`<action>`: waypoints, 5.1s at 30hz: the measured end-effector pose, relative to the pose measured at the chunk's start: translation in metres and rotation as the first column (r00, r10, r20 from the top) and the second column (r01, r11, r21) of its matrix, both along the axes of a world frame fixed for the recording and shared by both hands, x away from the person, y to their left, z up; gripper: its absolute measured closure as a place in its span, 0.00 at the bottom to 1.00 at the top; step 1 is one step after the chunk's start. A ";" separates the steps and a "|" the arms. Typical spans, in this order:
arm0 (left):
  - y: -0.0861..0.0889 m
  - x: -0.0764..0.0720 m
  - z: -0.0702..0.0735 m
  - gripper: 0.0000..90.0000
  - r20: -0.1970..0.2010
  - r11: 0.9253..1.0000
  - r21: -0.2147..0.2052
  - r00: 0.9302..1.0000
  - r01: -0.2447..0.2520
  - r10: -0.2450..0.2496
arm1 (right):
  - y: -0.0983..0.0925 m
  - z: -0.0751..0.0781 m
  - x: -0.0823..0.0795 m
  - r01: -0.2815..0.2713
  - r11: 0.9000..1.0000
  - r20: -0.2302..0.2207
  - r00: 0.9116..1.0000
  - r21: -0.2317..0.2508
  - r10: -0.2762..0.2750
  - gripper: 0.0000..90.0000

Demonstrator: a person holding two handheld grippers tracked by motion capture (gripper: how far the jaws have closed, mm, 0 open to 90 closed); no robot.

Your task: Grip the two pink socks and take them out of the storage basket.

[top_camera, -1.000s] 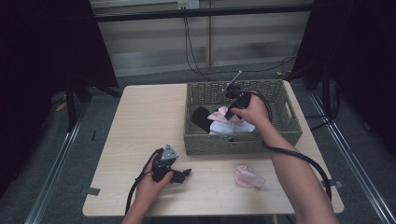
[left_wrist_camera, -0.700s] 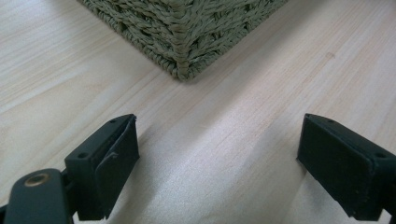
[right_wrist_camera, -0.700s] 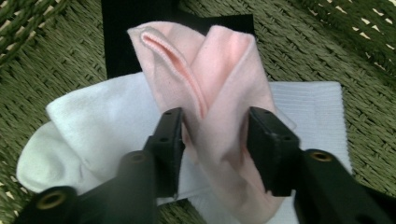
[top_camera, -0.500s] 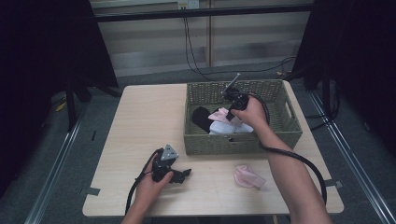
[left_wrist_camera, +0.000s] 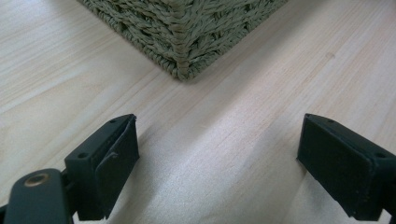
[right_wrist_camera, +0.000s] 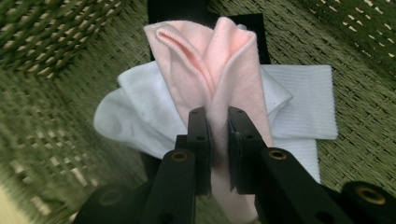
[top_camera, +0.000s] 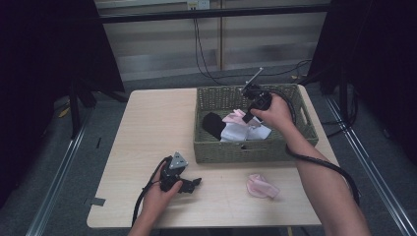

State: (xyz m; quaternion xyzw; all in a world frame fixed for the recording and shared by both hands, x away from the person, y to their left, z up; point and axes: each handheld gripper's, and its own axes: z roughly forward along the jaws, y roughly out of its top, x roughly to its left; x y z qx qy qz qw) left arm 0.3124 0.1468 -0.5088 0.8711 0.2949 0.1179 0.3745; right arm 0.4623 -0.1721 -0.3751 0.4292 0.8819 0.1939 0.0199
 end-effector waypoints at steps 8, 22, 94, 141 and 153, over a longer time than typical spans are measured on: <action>0.000 0.000 0.000 0.13 0.000 1.000 0.001 1.000 0.000 0.000 | 0.001 0.022 -0.013 -0.038 0.999 -0.005 0.999 0.004 0.038 0.90; 0.000 0.000 0.000 0.13 0.000 1.000 0.002 1.000 -0.001 0.001 | -0.003 0.050 -0.037 -0.083 0.996 0.013 0.996 0.019 0.083 0.90; 0.000 0.000 0.000 0.13 0.000 1.000 -0.005 1.000 -0.003 0.003 | 0.020 0.034 -0.133 -0.315 0.941 0.002 0.948 0.120 0.317 0.89; 0.000 -0.001 0.000 0.13 -0.004 1.000 0.000 1.000 -0.003 0.003 | -0.007 -0.048 -0.157 -0.292 0.951 0.031 0.957 0.099 0.290 0.46; 0.000 -0.001 0.000 0.13 -0.004 1.000 -0.001 1.000 -0.004 0.004 | -0.018 -0.069 -0.162 -0.261 0.956 0.033 0.965 0.136 0.259 0.42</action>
